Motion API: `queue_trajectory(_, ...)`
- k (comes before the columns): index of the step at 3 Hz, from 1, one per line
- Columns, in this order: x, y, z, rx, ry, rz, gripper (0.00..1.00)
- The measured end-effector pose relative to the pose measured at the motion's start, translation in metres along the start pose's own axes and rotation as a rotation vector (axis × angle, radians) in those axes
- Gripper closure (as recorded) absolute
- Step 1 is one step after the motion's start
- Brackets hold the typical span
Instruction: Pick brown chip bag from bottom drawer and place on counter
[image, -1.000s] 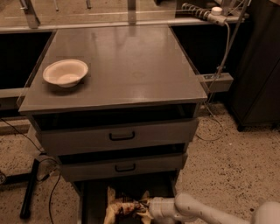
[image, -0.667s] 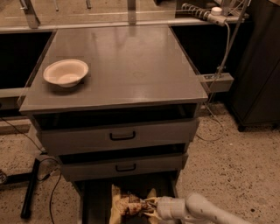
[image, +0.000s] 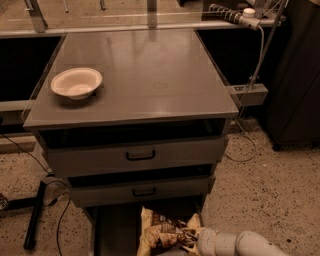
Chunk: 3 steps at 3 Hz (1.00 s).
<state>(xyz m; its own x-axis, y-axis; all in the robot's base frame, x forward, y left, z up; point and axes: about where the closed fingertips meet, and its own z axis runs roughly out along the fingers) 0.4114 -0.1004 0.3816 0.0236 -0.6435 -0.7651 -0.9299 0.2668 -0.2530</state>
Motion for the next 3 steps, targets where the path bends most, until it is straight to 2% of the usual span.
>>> queue_trajectory(1,-0.049,0.005,-0.049,0.035,0.047,-0.021,1.0)
queue_trajectory(2,-0.1,-0.021,-0.101,0.045,0.093,-0.106,1.0)
queue_trajectory(3,-0.122,-0.065,-0.139,0.02,0.146,-0.238,1.0)
